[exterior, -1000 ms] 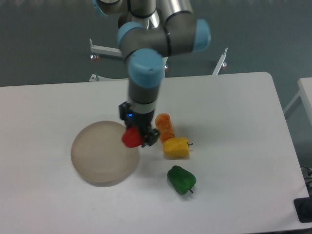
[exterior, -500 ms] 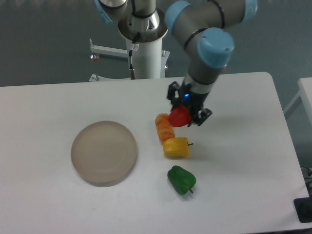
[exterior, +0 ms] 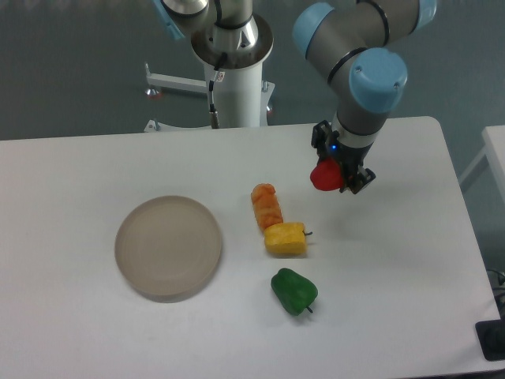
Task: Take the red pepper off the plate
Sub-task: 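Lift the red pepper off the plate and carry it up past the yellow pepper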
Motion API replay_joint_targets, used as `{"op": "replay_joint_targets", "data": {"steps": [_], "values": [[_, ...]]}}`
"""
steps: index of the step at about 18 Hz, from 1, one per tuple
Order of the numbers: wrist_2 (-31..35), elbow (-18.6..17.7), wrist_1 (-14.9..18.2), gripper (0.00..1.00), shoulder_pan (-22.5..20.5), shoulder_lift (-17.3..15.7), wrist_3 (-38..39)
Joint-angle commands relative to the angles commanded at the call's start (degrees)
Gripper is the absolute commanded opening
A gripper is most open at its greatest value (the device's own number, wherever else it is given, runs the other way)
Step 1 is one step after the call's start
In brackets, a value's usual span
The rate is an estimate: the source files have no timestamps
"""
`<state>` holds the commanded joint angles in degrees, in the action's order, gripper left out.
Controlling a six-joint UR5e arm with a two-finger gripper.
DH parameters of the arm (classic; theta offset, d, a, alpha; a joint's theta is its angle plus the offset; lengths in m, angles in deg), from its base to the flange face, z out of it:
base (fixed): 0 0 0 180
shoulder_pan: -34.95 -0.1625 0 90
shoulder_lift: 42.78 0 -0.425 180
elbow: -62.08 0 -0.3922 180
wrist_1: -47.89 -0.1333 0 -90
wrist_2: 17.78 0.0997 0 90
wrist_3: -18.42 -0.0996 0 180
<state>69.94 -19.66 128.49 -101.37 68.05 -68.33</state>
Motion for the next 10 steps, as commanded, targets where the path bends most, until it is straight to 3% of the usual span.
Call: {"op": "replay_joint_targets", "data": {"steps": [10], "values": [[-0.01, -0.18, -1.23, 0.28, -0.09, 0.27, -0.09]]}}
